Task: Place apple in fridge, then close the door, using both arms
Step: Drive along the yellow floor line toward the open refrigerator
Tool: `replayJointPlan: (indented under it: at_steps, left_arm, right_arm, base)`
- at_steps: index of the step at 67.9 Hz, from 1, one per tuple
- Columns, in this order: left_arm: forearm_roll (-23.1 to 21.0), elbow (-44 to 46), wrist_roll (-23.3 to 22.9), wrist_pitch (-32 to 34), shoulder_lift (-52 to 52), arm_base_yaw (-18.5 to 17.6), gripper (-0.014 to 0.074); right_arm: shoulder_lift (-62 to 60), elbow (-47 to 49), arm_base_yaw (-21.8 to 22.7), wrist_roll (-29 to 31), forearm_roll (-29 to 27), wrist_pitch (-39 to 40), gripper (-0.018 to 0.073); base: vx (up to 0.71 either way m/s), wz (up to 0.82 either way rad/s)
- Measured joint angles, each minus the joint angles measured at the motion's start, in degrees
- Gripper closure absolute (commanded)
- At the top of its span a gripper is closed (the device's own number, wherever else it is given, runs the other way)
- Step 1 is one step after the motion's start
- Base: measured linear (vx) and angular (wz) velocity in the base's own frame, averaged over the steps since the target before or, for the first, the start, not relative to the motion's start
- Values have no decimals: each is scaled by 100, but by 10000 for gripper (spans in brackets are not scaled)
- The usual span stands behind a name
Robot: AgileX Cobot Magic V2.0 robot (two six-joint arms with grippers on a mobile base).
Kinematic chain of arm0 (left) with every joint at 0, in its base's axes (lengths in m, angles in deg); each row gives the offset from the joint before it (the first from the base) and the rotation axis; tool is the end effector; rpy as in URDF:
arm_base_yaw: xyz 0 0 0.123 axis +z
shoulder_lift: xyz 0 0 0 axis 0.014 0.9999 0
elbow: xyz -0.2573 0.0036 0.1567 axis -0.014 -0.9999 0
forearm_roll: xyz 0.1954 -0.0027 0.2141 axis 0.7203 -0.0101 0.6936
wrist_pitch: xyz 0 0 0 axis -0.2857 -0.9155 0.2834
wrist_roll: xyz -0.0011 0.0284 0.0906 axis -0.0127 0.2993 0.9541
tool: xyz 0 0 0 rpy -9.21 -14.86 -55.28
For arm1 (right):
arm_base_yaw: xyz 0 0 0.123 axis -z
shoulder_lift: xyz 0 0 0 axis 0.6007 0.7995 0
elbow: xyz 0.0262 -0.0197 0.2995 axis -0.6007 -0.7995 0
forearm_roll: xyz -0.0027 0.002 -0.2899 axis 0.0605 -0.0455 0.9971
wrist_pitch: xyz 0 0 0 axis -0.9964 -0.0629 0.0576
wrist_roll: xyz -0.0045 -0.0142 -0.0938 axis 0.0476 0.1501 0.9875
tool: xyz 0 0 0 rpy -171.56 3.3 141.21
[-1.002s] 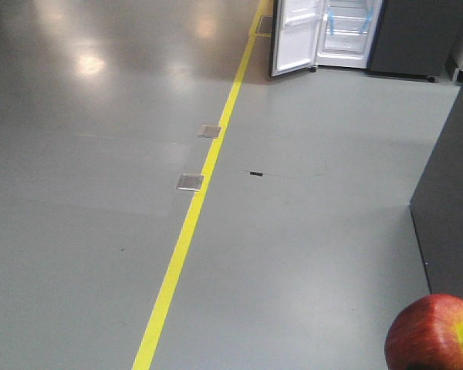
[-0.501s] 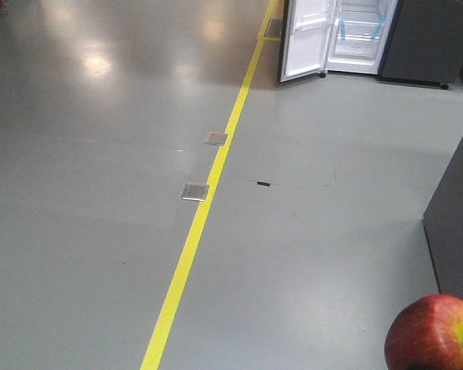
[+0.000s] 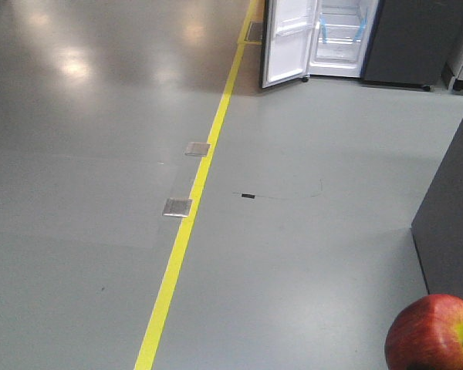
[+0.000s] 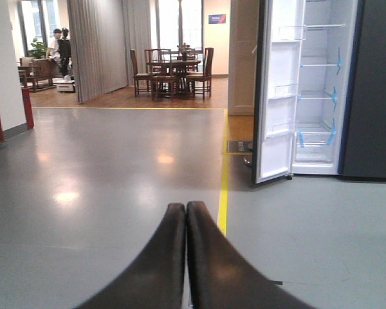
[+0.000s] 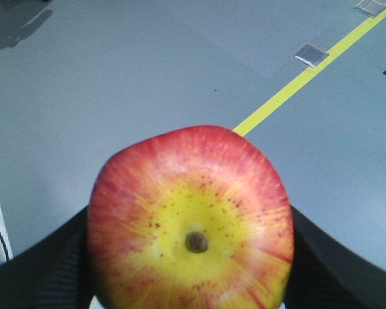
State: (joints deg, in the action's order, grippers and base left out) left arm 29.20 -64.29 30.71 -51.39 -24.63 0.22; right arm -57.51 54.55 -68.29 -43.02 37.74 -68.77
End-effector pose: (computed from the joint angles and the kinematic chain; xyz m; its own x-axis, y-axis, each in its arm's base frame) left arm 0.0827 -0.0005 0.2021 0.0408 -0.0571 -0.9975 0.0090 0.9983 -0.0568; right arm 0.0831 0.0699 0.3581 -0.5649 -0.2978 -0.7696 -0.6046 0.7840 0.1405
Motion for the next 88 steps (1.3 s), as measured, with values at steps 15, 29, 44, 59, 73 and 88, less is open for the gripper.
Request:
replayJointPlan:
  at_steps: [15,29,44,59,73,88]
  left_arm:
    - [0,0,0,0,0,0,602]
    - [0,0,0,0,0,0,602]
    - [0,0,0,0,0,0,602]
    - [0,0,0,0,0,0,602]
    - [0,0,0,0,0,0,602]
    - [0,0,0,0,0,0,602]
  right_arm:
    - [0,0,0,0,0,0,347]
    - [0,0,0,0,0,0,347]
    - [0,0,0,0,0,0,347]
    - [0,0,0,0,0,0,347]
    - [0,0,0,0,0,0,347]
    - [0,0,0,0,0,0,347]
  base:
    - [23,-12]
    - [23,-7]
    - [24,-2]
    - [24,-2]
    - [23,-3]
    - [23,-4]
